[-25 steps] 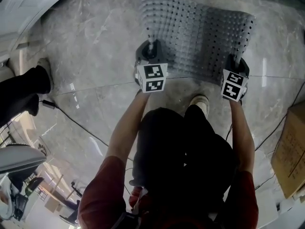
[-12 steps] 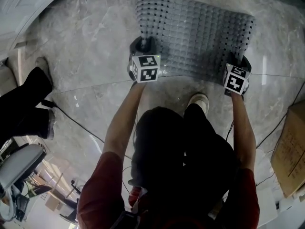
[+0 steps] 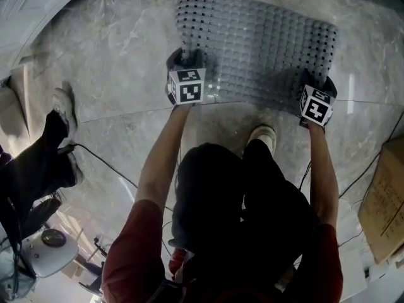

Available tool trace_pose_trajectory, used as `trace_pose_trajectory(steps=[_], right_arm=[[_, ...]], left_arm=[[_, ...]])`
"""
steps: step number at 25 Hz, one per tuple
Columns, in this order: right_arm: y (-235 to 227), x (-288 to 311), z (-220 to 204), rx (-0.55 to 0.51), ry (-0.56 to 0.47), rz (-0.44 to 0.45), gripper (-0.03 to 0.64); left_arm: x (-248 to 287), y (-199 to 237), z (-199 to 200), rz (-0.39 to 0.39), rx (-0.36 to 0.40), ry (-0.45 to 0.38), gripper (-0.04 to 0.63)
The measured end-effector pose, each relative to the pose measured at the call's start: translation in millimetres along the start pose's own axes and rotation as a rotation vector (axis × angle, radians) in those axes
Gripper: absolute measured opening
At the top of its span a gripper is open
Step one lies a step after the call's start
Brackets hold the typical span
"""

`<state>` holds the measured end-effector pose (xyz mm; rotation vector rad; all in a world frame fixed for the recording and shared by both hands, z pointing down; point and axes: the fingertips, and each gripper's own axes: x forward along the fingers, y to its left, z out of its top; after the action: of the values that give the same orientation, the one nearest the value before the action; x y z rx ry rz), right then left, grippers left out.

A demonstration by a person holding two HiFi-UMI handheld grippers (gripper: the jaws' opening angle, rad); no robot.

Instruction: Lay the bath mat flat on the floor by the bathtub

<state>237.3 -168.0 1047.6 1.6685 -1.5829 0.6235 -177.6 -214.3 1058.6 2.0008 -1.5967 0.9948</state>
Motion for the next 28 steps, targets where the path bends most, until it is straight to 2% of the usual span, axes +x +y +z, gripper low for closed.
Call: trace_pose_trajectory(steps=[2, 6, 10, 13, 20, 28], right_arm=[[-2.3, 1.1, -1.0, 0.005, 0.0, 0.0, 0.322], [-6.9, -0.4, -0.4, 0.011, -0.014, -0.014, 0.354], [-7.5, -6.0, 4.1, -0.024, -0.042, -0.038, 0.36], [-9.0, -10.9, 4.7, -0.007, -0.054, -0.04, 0.36], [1.5, -31.3, 26.9, 0.03, -0.133, -0.019, 0.36], [34.2, -66.4, 58.7, 0.057, -0.243, 0.054, 0.36]], left_arm=[[-0.1, 4.5, 1.8, 0.021, -0.002, -0.008, 0.221], [0.1, 6.4, 4.2, 0.035, 0.009, -0.02, 0.253], [-2.2, 9.6, 5.7, 0.04, -0.014, -0.026, 0.275], [-7.0, 7.6, 5.4, 0.034, -0.013, -0.026, 0.288], [-25.9, 6.1, 9.0, 0.033, -0.032, -0.059, 0.295], [-53.9, -11.8, 43.7, -0.033, -0.051, -0.156, 0.295]])
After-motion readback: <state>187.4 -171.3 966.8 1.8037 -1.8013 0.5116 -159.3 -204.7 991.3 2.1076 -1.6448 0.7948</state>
